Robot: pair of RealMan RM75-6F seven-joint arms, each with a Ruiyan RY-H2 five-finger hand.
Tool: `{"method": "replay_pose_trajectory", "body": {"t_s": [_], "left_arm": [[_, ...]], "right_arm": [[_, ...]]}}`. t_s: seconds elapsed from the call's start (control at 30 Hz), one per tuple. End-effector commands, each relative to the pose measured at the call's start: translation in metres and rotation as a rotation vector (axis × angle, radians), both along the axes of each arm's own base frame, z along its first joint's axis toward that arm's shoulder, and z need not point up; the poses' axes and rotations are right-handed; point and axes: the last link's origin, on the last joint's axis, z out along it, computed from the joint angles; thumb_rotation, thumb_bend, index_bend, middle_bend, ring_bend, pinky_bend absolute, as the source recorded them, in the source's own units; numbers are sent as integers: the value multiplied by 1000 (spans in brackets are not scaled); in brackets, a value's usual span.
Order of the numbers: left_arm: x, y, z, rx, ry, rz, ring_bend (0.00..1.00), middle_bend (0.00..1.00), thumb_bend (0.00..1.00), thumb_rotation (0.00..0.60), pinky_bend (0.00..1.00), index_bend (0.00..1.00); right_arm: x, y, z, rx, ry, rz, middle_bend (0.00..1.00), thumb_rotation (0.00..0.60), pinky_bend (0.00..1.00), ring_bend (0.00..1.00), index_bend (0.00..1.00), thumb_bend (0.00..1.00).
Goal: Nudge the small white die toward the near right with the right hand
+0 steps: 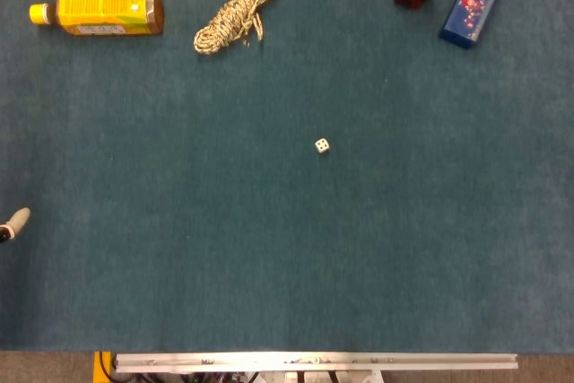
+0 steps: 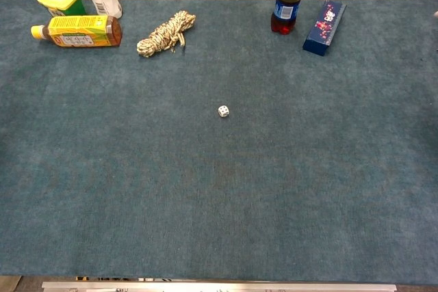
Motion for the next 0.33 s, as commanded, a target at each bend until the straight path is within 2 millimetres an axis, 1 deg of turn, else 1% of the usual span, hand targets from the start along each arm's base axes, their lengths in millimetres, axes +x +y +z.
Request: {"method": "replay_pose_trajectory", "body": {"t_s": [0.03,0.17,0.33], "left_arm": [[2,-1,0,3,-1,-6,0,0,135,600,0,0],[5,-3,-1,6,-3,-14,0,0,135,600,0,0],[6,-4,-2,6,-3,-14,0,0,135,600,0,0]], "right_arm": [[-11,17,14,-53,-4,-5,227,600,316,198,134,308],[-18,30,20,-62,4,-20,225,600,317,198,134,300],[-22,38,20,-49,-1,-35,225,600,317,198,134,299]]}}
